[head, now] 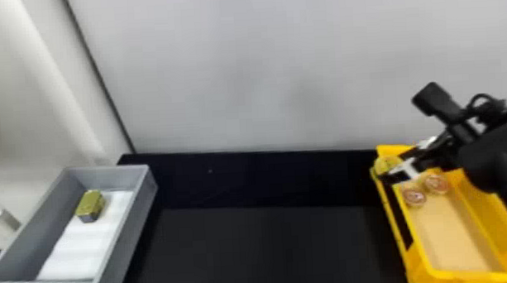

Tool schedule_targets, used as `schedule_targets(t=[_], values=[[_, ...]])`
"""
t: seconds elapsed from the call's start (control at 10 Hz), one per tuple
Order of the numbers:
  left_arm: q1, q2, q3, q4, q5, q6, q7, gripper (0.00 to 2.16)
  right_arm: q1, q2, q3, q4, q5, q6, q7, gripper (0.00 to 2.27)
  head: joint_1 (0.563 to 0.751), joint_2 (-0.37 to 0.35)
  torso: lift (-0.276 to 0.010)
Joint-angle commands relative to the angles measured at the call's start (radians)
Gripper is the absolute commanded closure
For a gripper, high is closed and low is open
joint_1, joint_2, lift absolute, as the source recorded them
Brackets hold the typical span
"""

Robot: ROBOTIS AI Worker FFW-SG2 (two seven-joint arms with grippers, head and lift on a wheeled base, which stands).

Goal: Pick up the round yellow can and place it in the yellow rectangular box

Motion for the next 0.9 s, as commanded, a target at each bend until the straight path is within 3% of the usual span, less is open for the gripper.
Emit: schedule_targets(t=[0.0, 0.3, 0.8], values=[[-0.005, 0.02, -0.01, -0.009, 0.0, 0.032, -0.003, 0.27, 0.017, -0.055, -0.074, -0.004, 0.022, 0.008, 0.004, 0.75, 0.663, 0.054, -0.01], [-0.019, 0.023, -0.02, -0.01, 0.0, 0.038, -0.005, 0.27, 0.066, -0.089, -0.203, 0.009, 0.051, 0.024, 0.009, 0.75, 0.663, 0.054, -0.01], [-0.032, 0.003, -0.039, 0.004, 0.0, 0.018, -0.005, 0.27, 0.075, -0.057, -0.299, 0.251, 0.053, -0.045, -0.046, 0.75, 0.663, 0.054, -0.01]])
